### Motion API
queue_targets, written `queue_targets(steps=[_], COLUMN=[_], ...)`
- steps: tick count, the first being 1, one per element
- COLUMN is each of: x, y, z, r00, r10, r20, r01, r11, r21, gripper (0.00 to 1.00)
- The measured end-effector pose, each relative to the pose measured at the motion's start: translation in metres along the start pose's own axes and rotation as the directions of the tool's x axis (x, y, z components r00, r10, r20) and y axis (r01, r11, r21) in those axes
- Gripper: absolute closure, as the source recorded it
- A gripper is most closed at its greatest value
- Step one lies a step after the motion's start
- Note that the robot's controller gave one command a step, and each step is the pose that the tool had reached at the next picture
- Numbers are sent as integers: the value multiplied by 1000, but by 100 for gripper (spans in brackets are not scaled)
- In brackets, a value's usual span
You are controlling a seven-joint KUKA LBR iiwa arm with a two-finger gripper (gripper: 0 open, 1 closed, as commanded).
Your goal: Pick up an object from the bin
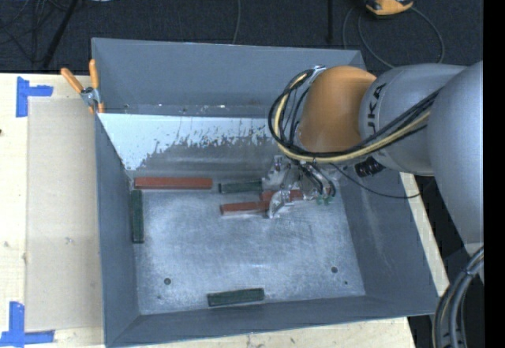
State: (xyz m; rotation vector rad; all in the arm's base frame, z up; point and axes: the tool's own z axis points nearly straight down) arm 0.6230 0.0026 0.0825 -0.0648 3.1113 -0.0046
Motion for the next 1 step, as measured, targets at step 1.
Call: queue_targets(steps=[1], x=[0], y=[0], z=[0], r00=[1000], r10=[-1], r20=[0], r01=[1], r11=[1000], r21=[1], gripper=[100])
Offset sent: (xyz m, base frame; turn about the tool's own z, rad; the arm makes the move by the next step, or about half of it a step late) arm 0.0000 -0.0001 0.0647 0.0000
